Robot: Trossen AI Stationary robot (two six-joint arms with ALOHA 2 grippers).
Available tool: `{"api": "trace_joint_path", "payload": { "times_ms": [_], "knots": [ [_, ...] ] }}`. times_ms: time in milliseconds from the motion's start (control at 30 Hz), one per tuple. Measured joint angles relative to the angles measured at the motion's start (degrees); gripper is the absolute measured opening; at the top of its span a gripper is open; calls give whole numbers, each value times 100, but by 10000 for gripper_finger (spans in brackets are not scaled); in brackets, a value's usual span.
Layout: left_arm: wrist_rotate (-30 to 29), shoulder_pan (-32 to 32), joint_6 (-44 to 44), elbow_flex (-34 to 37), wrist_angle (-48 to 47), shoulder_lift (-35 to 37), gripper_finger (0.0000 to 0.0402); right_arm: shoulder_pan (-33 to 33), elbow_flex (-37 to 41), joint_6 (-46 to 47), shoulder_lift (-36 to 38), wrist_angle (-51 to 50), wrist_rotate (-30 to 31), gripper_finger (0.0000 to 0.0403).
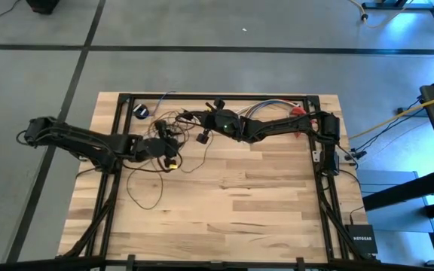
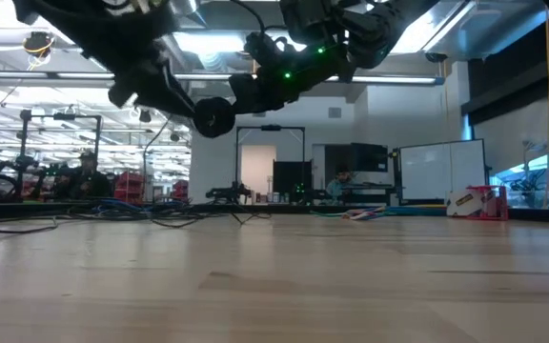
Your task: Coiling cords
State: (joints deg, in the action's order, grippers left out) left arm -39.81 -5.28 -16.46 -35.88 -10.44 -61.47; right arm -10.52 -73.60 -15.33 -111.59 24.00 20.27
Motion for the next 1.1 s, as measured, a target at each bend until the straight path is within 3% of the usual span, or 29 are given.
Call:
{"api": "trace_joint_path", "payload": {
  "times_ms": [200,367,400,500,567,800,933,967,1000,1100],
  "knots": [
    [465,37,391,-72,-319,537,168,0,0,0,0,26,0,5],
    [2420,222,625,-83,-869,921,168,0,0,0,0,60,0,5],
    [2388,251,666,-79,-1082,955,168,0,0,0,0,74,0,5],
    [1145,354,973,-80,-1379,993,168,0,2,0,0,72,-1,5],
    [740,420,1134,-80,-1685,994,168,0,2,0,0,73,-11,5],
    [1995,506,1157,-81,-2043,992,168,0,7,0,-2,165,-46,5],
    [3383,535,1263,-81,-2346,990,168,0,7,-10,-4,150,-46,5],
    [3252,535,1323,-81,-2406,990,168,0,7,-11,-4,153,-46,5],
    [2737,533,1439,-81,-2506,990,168,0,7,-11,-4,152,-46,5],
    [774,577,1844,-80,-2883,990,168,0,7,-12,-7,144,-48,5]
  ]
}}
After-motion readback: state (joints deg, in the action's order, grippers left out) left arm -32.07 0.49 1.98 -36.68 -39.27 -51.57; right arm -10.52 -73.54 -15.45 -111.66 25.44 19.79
